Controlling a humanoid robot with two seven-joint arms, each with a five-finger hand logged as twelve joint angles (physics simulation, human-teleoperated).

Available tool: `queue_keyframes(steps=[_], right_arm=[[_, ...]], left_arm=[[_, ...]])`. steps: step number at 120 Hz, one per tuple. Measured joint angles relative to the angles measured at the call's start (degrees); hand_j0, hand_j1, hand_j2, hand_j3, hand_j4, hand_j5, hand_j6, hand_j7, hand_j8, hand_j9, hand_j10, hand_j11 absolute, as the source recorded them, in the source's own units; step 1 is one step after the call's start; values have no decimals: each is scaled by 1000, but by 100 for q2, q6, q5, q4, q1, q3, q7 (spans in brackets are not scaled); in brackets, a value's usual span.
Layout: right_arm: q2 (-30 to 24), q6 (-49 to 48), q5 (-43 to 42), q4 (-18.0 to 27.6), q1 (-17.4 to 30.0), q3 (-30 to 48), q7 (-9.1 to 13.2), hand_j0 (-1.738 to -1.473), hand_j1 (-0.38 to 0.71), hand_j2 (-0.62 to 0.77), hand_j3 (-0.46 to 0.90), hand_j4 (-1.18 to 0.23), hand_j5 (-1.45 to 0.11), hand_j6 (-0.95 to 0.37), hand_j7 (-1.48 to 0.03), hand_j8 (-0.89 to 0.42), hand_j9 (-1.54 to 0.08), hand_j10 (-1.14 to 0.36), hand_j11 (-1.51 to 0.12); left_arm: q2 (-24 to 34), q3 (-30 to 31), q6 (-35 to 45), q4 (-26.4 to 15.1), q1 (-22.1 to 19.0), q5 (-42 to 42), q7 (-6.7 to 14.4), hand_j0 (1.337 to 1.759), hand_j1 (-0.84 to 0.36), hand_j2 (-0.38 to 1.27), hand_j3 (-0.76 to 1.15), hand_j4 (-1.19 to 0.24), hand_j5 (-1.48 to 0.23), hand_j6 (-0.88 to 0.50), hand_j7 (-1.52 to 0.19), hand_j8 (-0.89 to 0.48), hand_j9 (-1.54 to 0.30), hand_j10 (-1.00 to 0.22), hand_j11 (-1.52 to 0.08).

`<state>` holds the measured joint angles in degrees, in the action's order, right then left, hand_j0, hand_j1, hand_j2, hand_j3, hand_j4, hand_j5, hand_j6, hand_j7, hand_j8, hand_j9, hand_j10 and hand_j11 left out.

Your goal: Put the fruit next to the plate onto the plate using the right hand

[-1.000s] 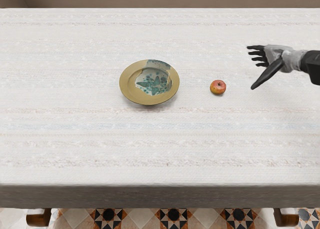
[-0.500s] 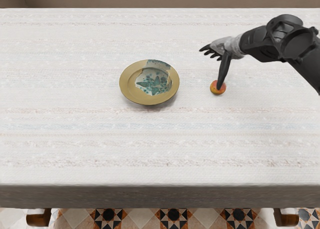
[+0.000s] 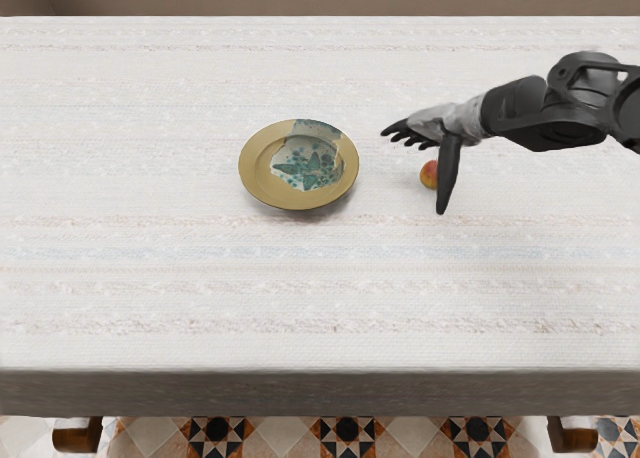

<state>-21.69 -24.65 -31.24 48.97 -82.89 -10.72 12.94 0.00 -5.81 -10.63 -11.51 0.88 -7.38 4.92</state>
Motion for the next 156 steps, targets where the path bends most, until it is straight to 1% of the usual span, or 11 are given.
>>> queue_keyframes(steps=[9,26,34,40,60,73,94,116,124,137,156], right_arm=[[-55,476,-158,193,-2,10,247,-1658,-327,-3,0,-20,-25,-21,-24,-20,-24,-20,-24],[-34,1061,-327,319,30,-15,524,-1658,-326,-3,0,-21,-26,-22,-25,-22,-26,-21,-26],[76,1347,-493,338,41,-81,855,-1658,-326,-3,0,-21,-26,-22,-26,-22,-26,-21,-26],[137,1475,-569,343,47,-116,1022,-1658,-326,-3,0,-22,-26,-23,-26,-22,-26,-21,-26],[368,1673,-717,341,126,-168,1319,-1658,-326,-3,0,-22,-26,-23,-26,-22,-26,-22,-26],[512,1950,-788,309,297,-177,1408,-1658,-325,-3,0,-22,-27,-23,-26,-23,-27,-22,-27],[662,2280,-923,259,391,-176,1456,-1658,-320,-4,0,-27,-33,-28,-32,-27,-33,-26,-33],[710,2469,-950,247,427,-241,1487,-1658,-197,-24,0,-130,-166,-131,-166,-130,-166,-129,-166],[736,2567,-953,187,432,-313,1584,-1658,-164,-30,0,-157,-202,-158,-201,-157,-201,-156,-201],[784,2723,-968,123,435,-404,1681,-1658,-131,-35,0,-185,-238,-186,-237,-185,-237,-184,-237],[905,3027,-1002,88,430,-614,1726,-1658,-107,-39,0,-205,-264,-206,-264,-205,-264,-205,-264]], left_arm=[[0,0,0,0,0,0,0,1658,349,0,0,0,0,0,0,0,0,0,0],[0,0,0,0,0,0,0,1658,349,0,0,0,0,0,0,0,0,0,0],[0,0,0,0,0,0,0,1658,349,0,0,0,0,0,0,0,0,0,0],[0,0,0,0,0,0,0,1658,349,0,0,0,0,0,0,0,0,0,0],[0,0,0,0,0,0,0,1658,349,0,0,0,0,0,0,0,0,0,0],[0,0,0,0,0,0,0,1658,349,0,0,0,0,0,0,0,0,0,0],[0,0,0,0,0,0,0,1658,349,0,0,0,0,0,0,0,0,0,0],[0,0,0,0,0,0,0,1658,349,0,0,0,0,0,0,0,0,0,0],[0,0,0,0,0,0,0,1658,349,0,0,0,0,0,0,0,0,0,0],[0,0,0,0,0,0,0,1658,349,0,0,0,0,0,0,0,0,0,0],[0,0,0,0,-2,0,0,1658,349,0,0,0,0,0,0,0,0,0,0]])
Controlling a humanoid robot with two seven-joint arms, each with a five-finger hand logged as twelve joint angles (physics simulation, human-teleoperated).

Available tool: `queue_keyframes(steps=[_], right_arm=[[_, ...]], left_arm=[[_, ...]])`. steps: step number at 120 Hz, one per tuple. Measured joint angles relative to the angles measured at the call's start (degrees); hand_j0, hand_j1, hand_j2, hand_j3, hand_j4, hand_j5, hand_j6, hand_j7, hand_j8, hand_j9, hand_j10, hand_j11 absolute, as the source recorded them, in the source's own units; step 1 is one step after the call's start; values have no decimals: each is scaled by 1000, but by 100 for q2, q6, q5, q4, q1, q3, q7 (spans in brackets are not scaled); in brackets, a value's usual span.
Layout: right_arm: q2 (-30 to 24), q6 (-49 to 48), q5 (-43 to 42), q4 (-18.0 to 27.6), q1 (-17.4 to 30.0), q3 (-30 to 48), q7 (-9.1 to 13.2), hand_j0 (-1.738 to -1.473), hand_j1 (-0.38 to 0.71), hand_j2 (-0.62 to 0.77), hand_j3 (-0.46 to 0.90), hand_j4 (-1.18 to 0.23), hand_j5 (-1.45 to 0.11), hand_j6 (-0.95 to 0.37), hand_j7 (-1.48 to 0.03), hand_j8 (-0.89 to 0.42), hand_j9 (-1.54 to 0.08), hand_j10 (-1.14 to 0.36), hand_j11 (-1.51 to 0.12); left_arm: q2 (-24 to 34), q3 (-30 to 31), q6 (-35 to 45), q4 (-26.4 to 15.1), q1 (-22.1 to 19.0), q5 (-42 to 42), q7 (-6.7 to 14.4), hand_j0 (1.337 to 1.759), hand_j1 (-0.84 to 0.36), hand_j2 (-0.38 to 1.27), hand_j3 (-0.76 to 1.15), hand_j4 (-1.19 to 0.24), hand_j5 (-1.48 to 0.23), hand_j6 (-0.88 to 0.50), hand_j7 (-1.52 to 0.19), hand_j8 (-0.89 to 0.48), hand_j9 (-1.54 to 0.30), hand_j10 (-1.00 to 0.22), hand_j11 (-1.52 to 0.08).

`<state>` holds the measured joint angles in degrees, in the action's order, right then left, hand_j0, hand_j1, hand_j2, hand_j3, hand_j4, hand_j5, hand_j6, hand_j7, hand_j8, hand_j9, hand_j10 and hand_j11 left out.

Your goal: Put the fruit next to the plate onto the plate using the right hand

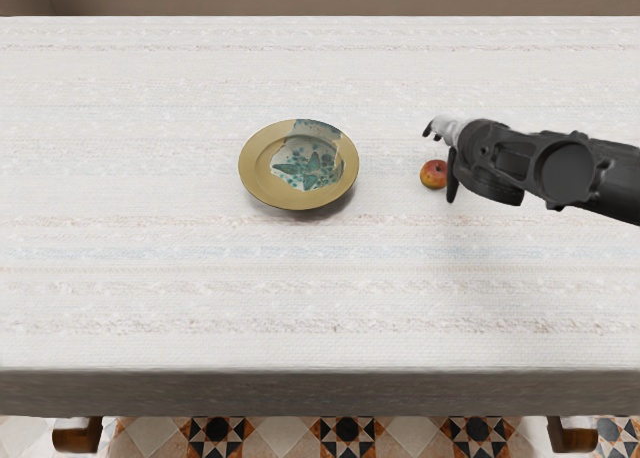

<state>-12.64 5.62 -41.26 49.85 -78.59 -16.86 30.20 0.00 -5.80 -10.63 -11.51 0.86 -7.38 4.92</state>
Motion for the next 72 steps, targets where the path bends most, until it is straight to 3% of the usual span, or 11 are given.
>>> queue_keyframes(steps=[36,72], right_arm=[[245,500,-19,-1,75,-247,26,-1658,-88,-42,0,-220,-284,-222,-284,-221,-284,-220,-284],[291,601,-13,14,84,-319,92,-1658,4,-57,0,-297,-383,-298,-383,-297,-383,-296,-383]], left_arm=[[0,0,0,0,2,0,0,1658,349,0,0,0,0,0,0,0,0,0,0],[0,0,1,0,2,0,0,1658,349,0,0,0,0,0,0,0,0,0,0]])
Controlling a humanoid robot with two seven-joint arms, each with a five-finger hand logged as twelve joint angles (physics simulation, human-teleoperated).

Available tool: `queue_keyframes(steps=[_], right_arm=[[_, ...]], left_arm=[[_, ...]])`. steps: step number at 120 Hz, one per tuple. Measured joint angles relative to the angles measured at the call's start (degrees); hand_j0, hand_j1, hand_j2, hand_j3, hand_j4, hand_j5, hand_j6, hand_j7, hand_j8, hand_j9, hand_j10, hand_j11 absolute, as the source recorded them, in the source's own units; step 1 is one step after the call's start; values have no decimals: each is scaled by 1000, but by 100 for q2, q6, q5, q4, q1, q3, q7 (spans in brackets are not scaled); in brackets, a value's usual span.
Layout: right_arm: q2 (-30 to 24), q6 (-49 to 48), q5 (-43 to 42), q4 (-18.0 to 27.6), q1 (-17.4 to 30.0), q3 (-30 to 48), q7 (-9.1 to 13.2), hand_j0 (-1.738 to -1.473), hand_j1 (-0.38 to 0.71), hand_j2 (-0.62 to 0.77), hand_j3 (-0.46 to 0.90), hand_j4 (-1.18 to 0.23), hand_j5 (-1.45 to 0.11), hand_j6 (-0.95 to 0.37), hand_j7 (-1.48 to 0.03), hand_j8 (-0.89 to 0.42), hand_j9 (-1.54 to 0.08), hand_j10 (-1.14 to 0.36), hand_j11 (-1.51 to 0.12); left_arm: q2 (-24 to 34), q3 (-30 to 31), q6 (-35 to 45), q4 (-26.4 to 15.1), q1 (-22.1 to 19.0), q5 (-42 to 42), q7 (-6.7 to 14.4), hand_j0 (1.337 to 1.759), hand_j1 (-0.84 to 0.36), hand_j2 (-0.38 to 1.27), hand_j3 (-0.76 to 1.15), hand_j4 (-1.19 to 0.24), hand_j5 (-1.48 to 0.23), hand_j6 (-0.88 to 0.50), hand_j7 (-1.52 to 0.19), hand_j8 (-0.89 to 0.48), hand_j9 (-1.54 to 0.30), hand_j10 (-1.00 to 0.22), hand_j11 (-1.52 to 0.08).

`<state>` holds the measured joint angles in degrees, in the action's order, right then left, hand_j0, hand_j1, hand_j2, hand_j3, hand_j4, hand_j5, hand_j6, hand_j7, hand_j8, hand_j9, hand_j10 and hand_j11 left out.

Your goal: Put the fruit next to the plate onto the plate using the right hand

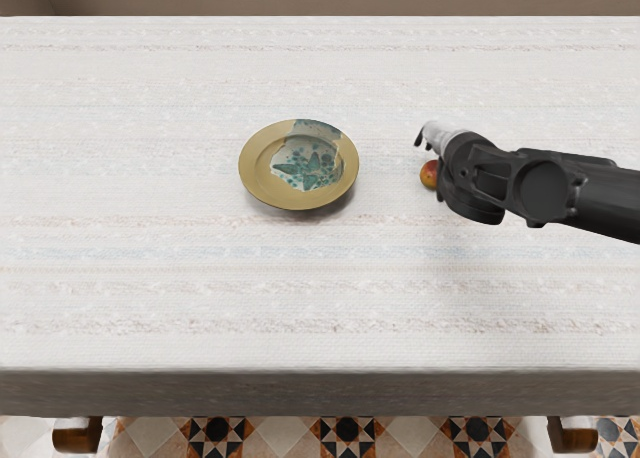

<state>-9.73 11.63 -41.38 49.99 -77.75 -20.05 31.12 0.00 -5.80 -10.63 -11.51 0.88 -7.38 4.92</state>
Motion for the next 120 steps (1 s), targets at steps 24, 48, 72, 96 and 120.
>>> queue_keyframes(steps=[24,48,72,96,120], right_arm=[[-1,-14,-21,9,-48,-190,102,-1658,22,-60,0,-312,-404,-313,-403,-313,-404,-312,-404],[54,-35,-86,20,-99,-298,187,-1658,19,-60,0,-310,-401,-311,-400,-310,-400,-309,-400],[141,-29,-88,34,-129,-313,199,-1658,20,-60,0,-311,-402,-312,-401,-311,-402,-310,-402],[170,-14,-80,36,-130,-314,201,-1658,87,-71,0,-366,-474,-367,-473,-366,-474,-366,-474],[172,-6,-73,30,-106,-309,201,-1658,139,-80,0,-409,-531,-410,-530,-410,-530,-409,-530]], left_arm=[[0,0,-1,0,-4,0,0,1658,349,0,0,0,0,0,0,0,0,0,0],[0,0,-1,0,0,0,0,1658,349,0,0,0,0,0,0,0,0,0,0],[0,0,-1,0,0,0,0,1658,349,0,0,0,0,0,0,0,0,0,0],[0,0,-1,0,0,0,0,1658,349,0,0,0,0,0,0,0,0,0,0],[0,0,-1,0,0,0,0,1658,349,0,0,0,0,0,0,0,0,0,0]])
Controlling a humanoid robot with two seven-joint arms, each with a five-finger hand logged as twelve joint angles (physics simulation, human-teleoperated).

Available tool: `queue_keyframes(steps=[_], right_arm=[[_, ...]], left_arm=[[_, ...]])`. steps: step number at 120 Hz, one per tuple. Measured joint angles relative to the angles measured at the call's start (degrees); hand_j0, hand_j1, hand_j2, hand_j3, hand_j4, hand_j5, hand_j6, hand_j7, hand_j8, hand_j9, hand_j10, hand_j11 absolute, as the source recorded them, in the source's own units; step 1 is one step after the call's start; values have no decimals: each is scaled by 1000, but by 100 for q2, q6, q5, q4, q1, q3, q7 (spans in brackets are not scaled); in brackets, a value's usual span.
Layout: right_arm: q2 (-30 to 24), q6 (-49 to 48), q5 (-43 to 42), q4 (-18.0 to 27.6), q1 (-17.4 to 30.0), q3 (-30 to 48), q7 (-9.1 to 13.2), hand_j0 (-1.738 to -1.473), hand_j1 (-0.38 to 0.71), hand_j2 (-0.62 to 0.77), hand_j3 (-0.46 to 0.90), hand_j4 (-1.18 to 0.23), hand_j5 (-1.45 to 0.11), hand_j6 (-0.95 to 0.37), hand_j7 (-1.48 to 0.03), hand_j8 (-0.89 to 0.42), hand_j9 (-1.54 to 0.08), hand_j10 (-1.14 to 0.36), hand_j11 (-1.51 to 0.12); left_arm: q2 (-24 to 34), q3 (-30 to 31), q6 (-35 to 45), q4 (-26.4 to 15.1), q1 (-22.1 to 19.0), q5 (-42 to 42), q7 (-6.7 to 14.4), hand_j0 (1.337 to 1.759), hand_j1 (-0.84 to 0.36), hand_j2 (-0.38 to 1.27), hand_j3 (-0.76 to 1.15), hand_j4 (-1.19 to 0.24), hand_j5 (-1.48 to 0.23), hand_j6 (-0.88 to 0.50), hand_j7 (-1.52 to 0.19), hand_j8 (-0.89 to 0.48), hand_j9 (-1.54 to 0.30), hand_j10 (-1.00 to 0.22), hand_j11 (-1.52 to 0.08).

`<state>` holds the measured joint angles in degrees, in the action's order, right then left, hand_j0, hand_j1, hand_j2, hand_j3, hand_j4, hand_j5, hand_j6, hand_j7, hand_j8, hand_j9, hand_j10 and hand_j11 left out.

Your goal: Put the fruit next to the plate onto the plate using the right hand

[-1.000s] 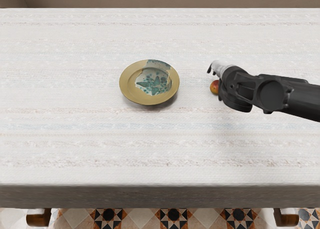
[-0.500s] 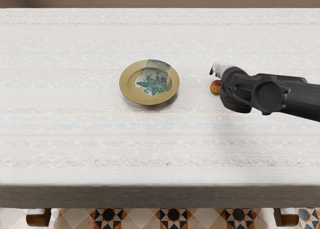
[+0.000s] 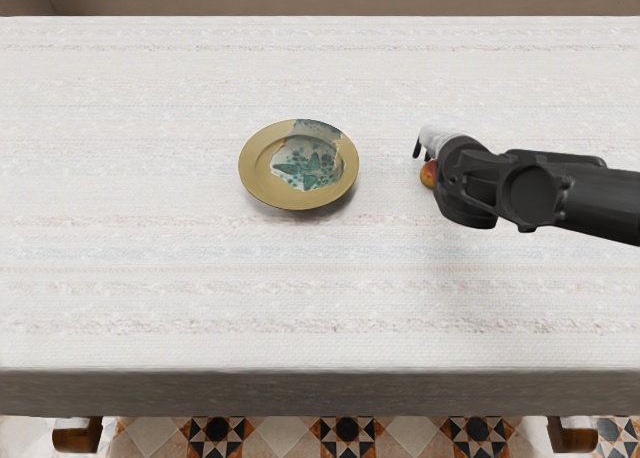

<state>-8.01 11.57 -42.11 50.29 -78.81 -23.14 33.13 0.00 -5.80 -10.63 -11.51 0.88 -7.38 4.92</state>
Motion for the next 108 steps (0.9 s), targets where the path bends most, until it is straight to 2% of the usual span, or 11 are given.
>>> queue_keyframes(steps=[37,52,74,95,106,107,108], right_arm=[[-19,7,-3,-59,86,-14,-6,-1658,164,-84,0,-430,-558,-431,-557,-430,-558,-430,-558],[-5,2,-12,-69,103,-21,-3,-1657,243,-88,0,-507,-644,-476,-650,-506,-646,-506,-646],[8,-11,-17,-73,109,-21,9,-1651,262,-69,0,-590,-763,-413,-759,-451,-763,-586,-760],[8,-16,-9,-81,108,-16,4,-1650,284,125,-1,-669,-855,-428,-858,-473,-859,-663,-857],[6,-37,1,-81,96,-10,5,-1649,269,124,0,-677,-900,-430,-896,-450,-902,-688,-900],[6,-39,-2,-81,94,-9,5,-1649,261,174,0,-680,-903,-432,-899,-438,-906,-690,-903],[5,-40,-1,-81,92,-8,5,-1650,272,157,0,-682,-906,-432,-901,-447,-909,-692,-907]], left_arm=[[0,0,0,0,-1,0,0,1658,349,0,0,0,0,0,0,0,0,0,0],[0,0,0,0,0,0,0,1658,349,0,0,0,0,0,0,0,0,0,0],[0,0,0,0,0,0,0,1658,349,0,0,0,0,0,0,0,0,0,0],[0,0,0,0,0,0,0,1658,349,0,0,0,0,0,0,0,0,0,0],[0,0,0,0,0,0,0,1658,349,0,0,0,0,0,0,0,0,0,0],[0,0,0,0,0,0,0,1658,349,0,0,0,0,0,0,0,0,0,0],[0,0,0,0,0,0,0,1658,349,0,0,0,0,0,0,0,0,0,0]])
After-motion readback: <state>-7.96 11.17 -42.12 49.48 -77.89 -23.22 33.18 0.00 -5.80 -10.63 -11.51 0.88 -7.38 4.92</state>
